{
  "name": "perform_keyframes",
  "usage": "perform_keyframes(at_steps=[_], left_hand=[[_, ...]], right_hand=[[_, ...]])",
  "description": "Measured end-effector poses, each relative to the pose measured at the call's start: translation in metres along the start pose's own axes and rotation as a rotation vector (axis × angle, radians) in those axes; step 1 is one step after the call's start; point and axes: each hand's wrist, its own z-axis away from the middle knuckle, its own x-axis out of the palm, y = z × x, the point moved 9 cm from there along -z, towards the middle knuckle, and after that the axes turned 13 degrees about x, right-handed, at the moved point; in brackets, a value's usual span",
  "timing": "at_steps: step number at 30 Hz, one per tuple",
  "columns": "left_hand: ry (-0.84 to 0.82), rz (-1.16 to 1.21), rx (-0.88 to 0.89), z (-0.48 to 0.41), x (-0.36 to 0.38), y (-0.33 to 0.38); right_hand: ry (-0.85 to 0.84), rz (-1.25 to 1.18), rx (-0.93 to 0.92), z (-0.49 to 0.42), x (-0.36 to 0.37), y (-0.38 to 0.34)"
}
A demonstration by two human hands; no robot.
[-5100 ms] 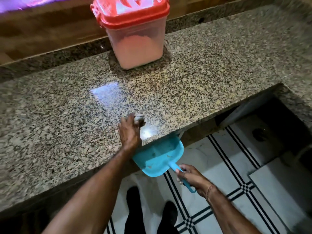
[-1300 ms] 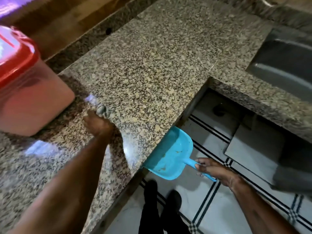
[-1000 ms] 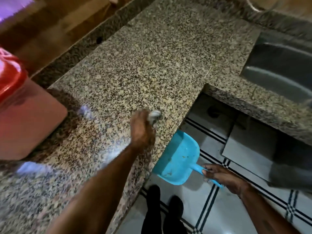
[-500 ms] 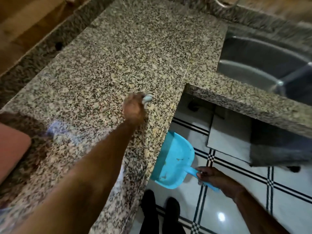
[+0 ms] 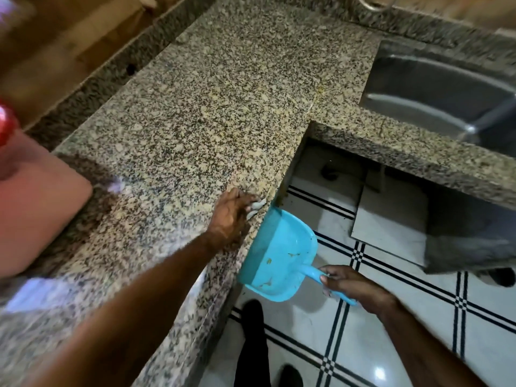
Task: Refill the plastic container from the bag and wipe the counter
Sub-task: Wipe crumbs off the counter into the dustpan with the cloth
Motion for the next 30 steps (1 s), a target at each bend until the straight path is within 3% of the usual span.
perform_keyframes(at_steps=[9,13,16,19,23,25,30], left_hand=[[0.100,-0.063,-0.047,0.186,-0.038,0.049],[0.019,-0.022,-0.203,0.202,-0.057,0.060],[0.065,0.064,-0.302,0.203,-0.074,0.061],[0.059,0.115,-0.260,0.183,-0.076,0.055],[-0.046,-0.051,-0.205,0.156,-0.049,0.040],[-0.063,-0.128,-0.217,0.168,-0.047,0.044],[0.017,-0.018,-0.261,0.246,-0.060,0.054]], right_hand=[[-0.031,0.067,-0.020,0.051,0.047,0.068],[-0.051,0.065,-0.026,0.064,0.070,0.096],[-0.068,0.073,-0.030,0.073,0.082,0.113],[-0.070,0.055,-0.033,0.072,0.088,0.133],[-0.061,0.019,-0.023,0.064,0.096,0.150],[-0.066,0.045,-0.013,0.061,0.103,0.157],[-0.083,0.077,0.023,0.072,0.134,0.172]])
